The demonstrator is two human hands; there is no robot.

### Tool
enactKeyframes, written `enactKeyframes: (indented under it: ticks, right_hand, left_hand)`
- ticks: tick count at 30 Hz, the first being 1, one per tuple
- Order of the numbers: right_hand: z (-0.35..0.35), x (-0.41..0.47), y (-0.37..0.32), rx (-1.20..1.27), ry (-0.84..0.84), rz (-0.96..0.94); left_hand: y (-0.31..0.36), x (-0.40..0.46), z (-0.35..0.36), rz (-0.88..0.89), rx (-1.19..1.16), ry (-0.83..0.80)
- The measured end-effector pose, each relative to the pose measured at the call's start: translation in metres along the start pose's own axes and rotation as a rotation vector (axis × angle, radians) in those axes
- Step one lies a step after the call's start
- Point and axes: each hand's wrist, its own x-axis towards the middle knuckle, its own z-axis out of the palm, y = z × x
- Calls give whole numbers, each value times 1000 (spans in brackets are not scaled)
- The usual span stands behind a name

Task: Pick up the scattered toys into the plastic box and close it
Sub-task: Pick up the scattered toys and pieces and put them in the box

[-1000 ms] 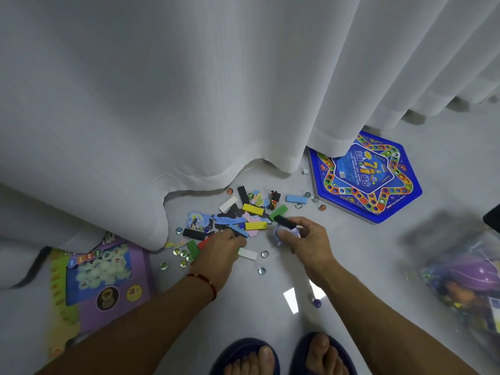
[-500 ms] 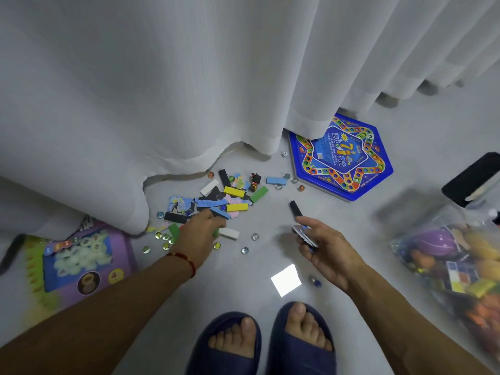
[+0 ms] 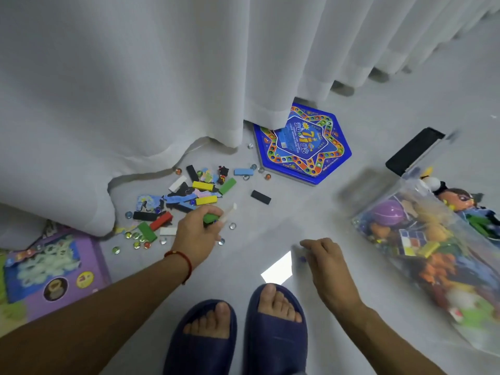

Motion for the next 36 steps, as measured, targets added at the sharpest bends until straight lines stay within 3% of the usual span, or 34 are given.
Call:
enactKeyframes:
  ticks: [8,13,18,22,24,26,29,33,36]
  right_hand:
    - [27,-1,0,-158,-124,-102]
    - [-4,4,-17,149,-100,118]
    - [-143,-17,-36,466,329,152]
    - [-256,-32,3,727,691,417]
    - [-293,-33,33,901,600,602]
    - [-318,-34,53,1236,472,744]
    - [-345,-38,72,1472,470,878]
    - [-354,-36,69,1374,426,838]
    - [-343,-26,47,1218,300,702]
  left_hand:
    - [42,-16,33,-40,-52,-140]
    - [94,-37,34,-45,-132,-292]
    - [194,-61,47,51,-318,-436]
    - [283,-92,94,98,-350,-585]
    - [320,-105,121,50,-346,-674]
    - [344,-112,140,18,-356,-714]
    - [364,-123,148,51,-335,-767]
    - [365,-128,127,53,-357,-773]
    - [344,-114,91,43,-354,-709]
